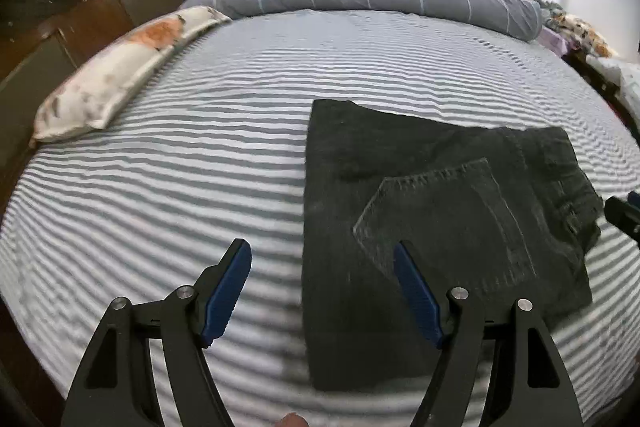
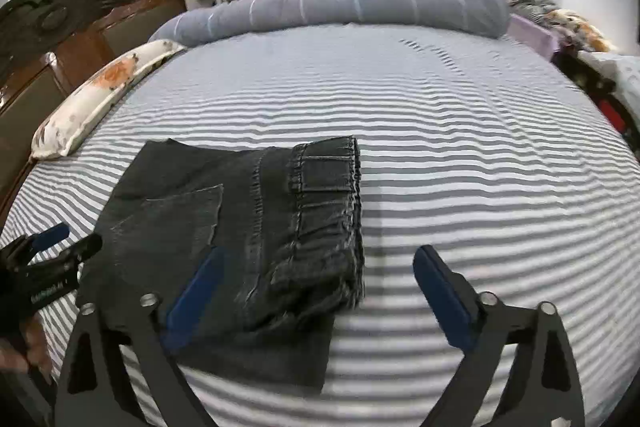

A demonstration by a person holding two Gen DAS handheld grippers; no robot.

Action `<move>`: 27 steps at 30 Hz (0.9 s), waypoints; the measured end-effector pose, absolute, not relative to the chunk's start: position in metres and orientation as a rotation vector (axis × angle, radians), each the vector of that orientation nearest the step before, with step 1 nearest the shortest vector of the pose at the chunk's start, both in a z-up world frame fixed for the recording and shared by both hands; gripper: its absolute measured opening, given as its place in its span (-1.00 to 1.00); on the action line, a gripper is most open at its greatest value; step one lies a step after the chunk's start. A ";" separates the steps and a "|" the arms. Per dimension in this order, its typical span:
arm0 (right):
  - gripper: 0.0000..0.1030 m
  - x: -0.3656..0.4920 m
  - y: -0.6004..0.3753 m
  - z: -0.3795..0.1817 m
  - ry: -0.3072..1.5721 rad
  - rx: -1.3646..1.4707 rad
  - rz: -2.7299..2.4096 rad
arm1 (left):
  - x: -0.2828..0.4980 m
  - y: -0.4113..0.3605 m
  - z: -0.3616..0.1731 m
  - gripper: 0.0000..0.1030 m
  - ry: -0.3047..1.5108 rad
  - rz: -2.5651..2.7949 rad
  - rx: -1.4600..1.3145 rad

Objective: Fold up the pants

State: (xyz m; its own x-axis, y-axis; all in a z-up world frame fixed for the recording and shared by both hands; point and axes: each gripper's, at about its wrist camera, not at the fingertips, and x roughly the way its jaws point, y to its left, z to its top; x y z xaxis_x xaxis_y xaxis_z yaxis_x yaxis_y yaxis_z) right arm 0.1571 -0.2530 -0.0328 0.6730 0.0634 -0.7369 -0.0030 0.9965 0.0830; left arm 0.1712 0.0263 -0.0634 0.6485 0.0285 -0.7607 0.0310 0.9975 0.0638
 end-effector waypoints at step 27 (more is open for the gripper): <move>0.95 0.030 -0.190 -0.006 0.817 -0.004 0.053 | 0.028 0.026 -0.021 0.44 0.839 0.082 0.013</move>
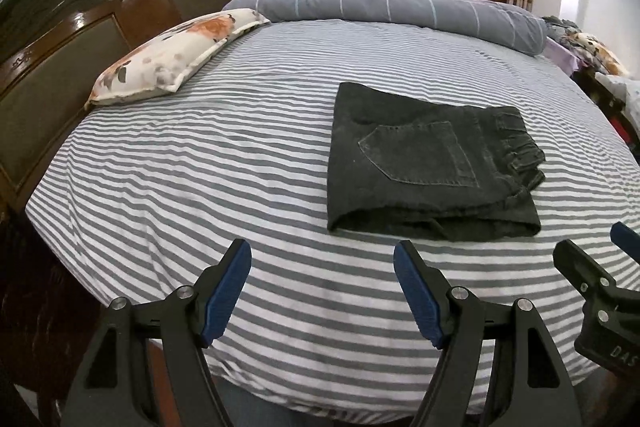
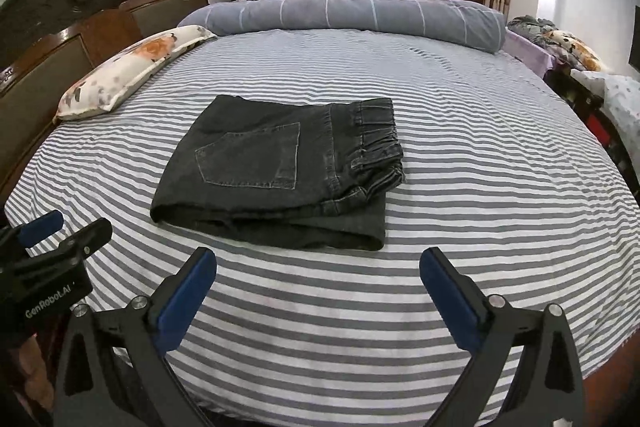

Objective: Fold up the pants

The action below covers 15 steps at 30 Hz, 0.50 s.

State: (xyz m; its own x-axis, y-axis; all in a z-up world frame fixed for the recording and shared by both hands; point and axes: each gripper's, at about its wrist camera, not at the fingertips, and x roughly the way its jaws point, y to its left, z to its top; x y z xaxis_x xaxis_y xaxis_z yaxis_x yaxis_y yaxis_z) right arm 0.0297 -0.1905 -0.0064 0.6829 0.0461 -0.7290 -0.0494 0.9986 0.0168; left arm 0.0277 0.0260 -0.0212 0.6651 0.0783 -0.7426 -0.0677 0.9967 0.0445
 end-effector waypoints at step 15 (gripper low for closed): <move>0.95 0.011 -0.190 0.002 0.813 0.002 0.086 | 0.009 0.010 -0.006 0.44 0.802 0.034 0.043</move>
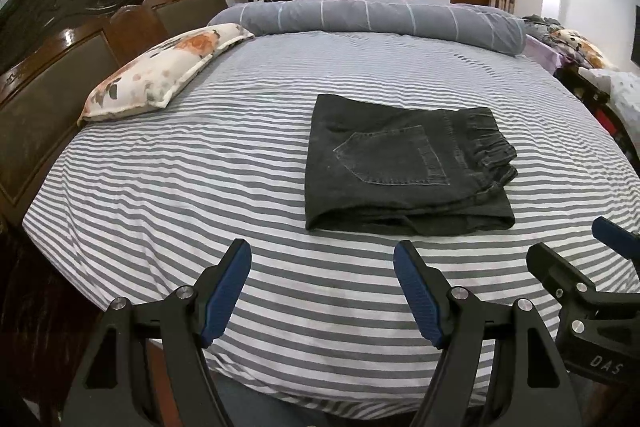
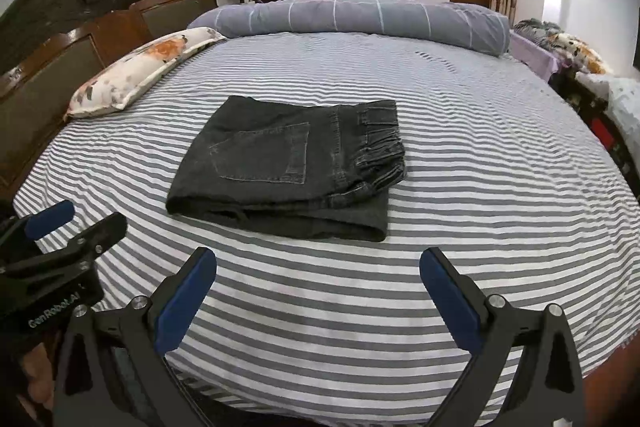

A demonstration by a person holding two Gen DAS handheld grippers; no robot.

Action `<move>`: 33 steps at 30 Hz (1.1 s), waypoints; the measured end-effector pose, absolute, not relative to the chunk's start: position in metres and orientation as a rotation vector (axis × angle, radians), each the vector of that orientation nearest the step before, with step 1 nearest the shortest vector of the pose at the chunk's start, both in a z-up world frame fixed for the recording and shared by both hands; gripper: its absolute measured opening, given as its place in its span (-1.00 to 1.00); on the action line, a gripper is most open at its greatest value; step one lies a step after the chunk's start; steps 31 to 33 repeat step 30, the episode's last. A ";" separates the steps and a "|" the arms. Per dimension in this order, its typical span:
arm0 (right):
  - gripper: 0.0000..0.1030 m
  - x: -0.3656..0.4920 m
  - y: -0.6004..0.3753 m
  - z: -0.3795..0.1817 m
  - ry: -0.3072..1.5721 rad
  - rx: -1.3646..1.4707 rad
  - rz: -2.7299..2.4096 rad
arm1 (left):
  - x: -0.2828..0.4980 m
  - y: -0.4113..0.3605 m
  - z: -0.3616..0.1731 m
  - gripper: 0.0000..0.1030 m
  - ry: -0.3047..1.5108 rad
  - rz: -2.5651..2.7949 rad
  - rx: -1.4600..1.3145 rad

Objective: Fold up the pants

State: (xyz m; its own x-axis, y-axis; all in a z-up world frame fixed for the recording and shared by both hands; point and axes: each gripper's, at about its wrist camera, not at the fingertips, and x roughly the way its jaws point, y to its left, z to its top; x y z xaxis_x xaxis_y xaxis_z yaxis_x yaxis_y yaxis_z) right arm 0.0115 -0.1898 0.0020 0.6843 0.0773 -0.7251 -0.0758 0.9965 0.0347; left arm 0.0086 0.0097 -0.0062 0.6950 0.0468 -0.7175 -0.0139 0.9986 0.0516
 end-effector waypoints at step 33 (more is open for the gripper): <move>0.95 -0.001 -0.196 -0.004 0.824 0.019 0.089 | -0.008 -0.001 -0.001 0.44 0.778 0.019 0.064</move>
